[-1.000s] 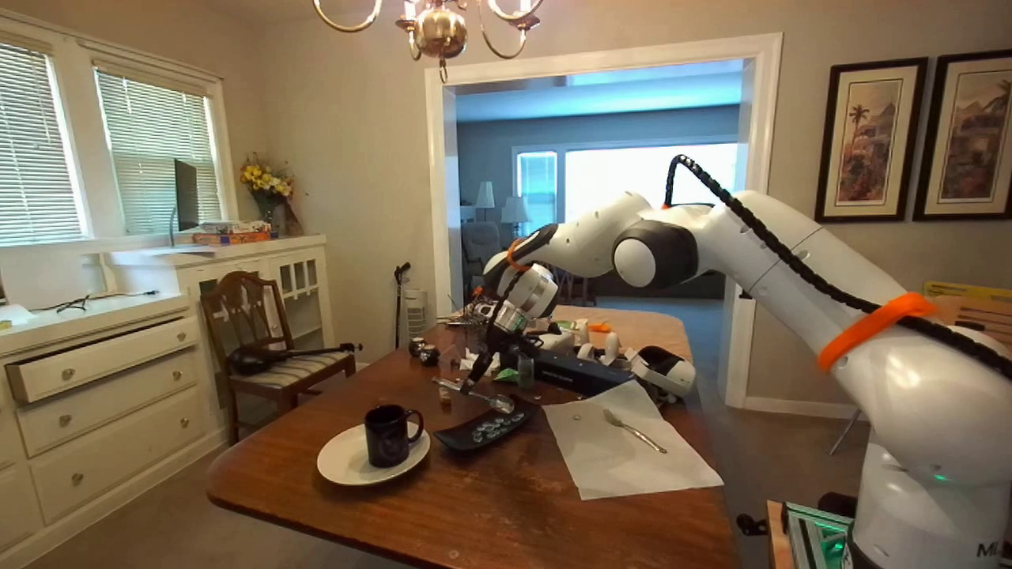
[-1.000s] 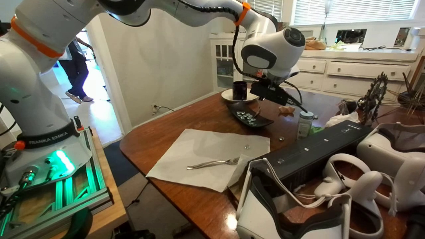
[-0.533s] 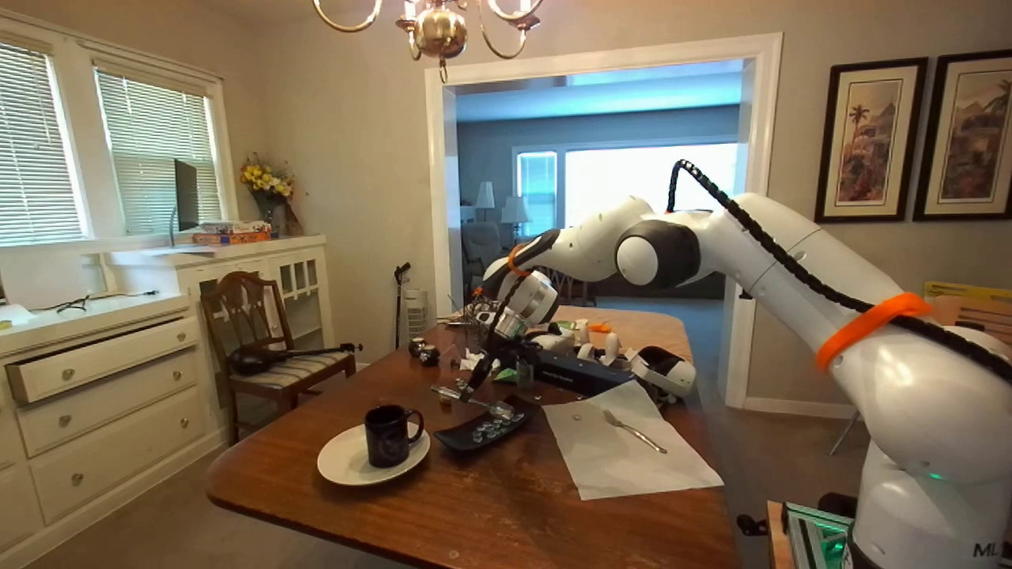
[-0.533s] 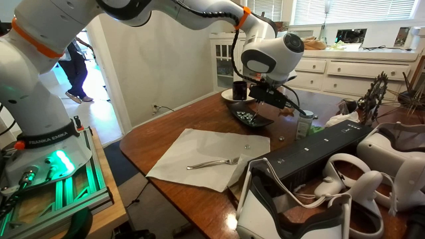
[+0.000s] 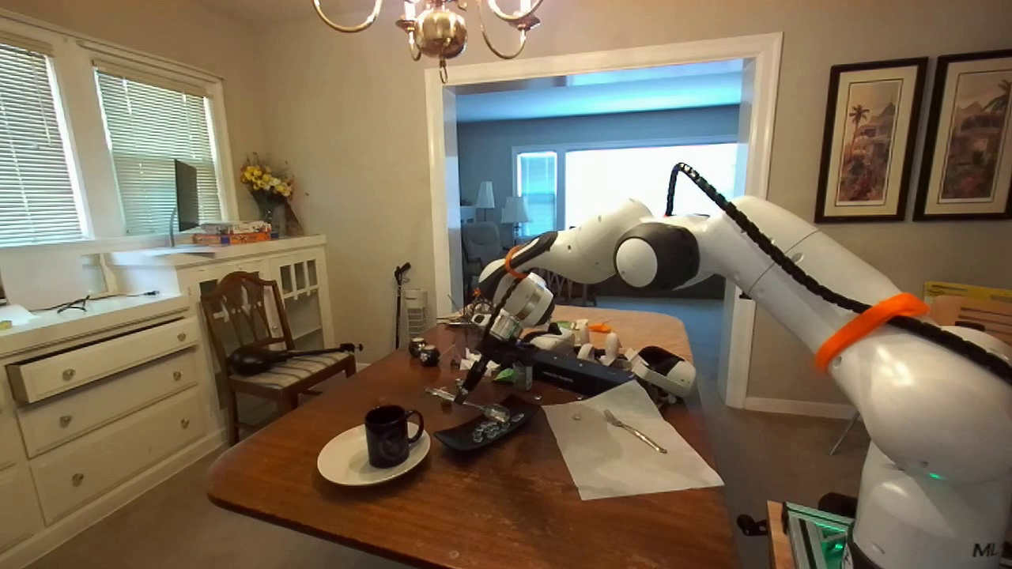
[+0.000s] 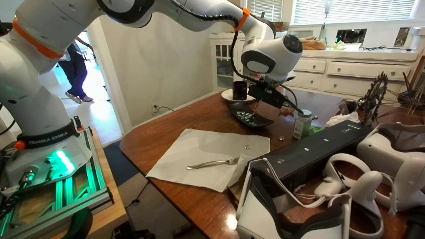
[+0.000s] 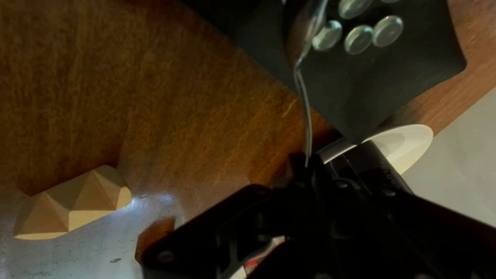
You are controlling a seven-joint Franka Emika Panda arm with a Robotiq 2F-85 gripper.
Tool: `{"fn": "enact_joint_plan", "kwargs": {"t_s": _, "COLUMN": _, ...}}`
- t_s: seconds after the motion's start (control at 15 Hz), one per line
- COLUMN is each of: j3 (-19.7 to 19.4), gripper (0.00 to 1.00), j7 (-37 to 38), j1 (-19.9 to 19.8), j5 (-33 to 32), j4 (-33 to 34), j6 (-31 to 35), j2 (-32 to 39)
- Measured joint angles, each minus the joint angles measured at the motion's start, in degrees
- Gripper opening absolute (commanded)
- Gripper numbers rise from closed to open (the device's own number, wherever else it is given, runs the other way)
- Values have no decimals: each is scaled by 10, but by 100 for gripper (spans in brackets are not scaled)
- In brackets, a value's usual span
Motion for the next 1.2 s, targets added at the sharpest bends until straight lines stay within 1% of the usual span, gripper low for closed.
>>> {"fn": "enact_joint_plan", "kwargs": {"t_s": 0.2, "j3": 0, "gripper": 1, "j7": 13, "j1": 0, "j5": -18, "j4": 0, "j6": 10, "j2": 0}}
{"fn": "enact_joint_plan", "kwargs": {"t_s": 0.33, "j3": -9, "gripper": 1, "j7": 18, "j1": 5, "j5": -22, "j4": 1, "j6": 16, "j2": -2}}
{"fn": "enact_joint_plan", "kwargs": {"t_s": 0.47, "j3": -9, "gripper": 1, "j7": 20, "j1": 6, "j5": -42, "j4": 3, "j6": 29, "j2": -2}}
{"fn": "enact_joint_plan", "kwargs": {"t_s": 0.67, "j3": -18, "gripper": 1, "j7": 21, "j1": 15, "j5": -56, "j4": 12, "j6": 32, "j2": -3}}
{"fn": "enact_joint_plan", "kwargs": {"t_s": 0.93, "j3": -1, "gripper": 1, "j7": 20, "j1": 15, "j5": -134, "j4": 30, "j6": 32, "j2": -2}}
{"fn": "enact_joint_plan", "kwargs": {"t_s": 1.07, "j3": 12, "gripper": 1, "j7": 19, "j1": 13, "j5": -171, "j4": 38, "j6": 31, "j2": 0}}
{"fn": "enact_joint_plan", "kwargs": {"t_s": 1.2, "j3": 31, "gripper": 1, "j7": 17, "j1": 6, "j5": -193, "j4": 48, "j6": 30, "j2": 6}}
